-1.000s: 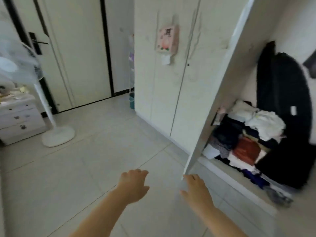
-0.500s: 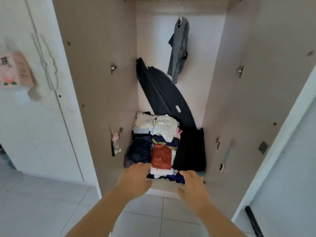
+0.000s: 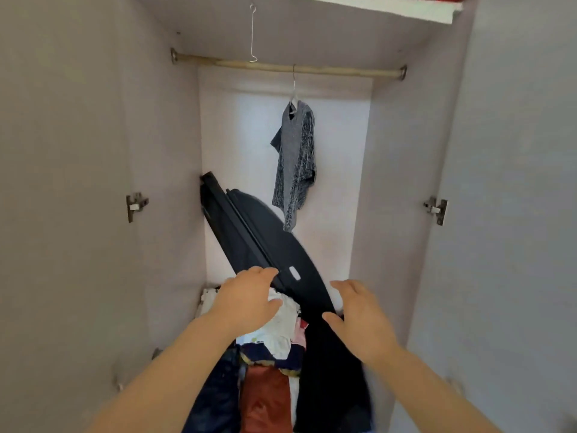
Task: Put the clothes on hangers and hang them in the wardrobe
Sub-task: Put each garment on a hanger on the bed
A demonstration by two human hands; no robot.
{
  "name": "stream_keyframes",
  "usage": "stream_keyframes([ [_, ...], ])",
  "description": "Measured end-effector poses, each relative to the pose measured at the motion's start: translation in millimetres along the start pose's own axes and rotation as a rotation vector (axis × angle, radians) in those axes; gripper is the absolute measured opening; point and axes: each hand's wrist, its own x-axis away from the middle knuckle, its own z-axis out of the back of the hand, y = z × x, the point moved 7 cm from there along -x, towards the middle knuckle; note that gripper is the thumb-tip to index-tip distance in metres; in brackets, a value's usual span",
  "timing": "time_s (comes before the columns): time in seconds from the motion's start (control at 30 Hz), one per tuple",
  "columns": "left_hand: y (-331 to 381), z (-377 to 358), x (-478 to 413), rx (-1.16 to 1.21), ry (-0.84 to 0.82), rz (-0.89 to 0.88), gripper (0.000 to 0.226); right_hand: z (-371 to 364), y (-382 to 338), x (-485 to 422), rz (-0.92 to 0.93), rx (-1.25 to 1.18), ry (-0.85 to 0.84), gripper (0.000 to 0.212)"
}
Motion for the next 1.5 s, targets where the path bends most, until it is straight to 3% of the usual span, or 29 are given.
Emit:
stream_keyframes([
  [0.47,-67.1,80.9,-224.0,-0.024,0.279,0.070,0.061,28.8,-37.6,-280.1,0.365,-0.044,0.250,0.056],
  [0.73,-105.2,129.4,-312.3,-0.004,0.406,0.121,0.060,63.4,-81.7,-395.7,0.572,-0.075,0.432,0.054],
  [0.97,-119.8,146.9,-381.8,-0.025,0.494,0.047,0.059,73.1,-73.7,-486.2,0.533,0.049,0.490,0.056],
  [1.17,-145.4,150.2,-420.7,-0.034,0.522,-0.038,0.059,96.9,-23.6,-547.6,0.370,0.170,0.610,0.056],
  [1.5,-175.6,153.1,-461.0,-0.068,0.550,-0.027,0.062,103.0,7.6,-628.8,0.282,0.238,0.650,0.052],
])
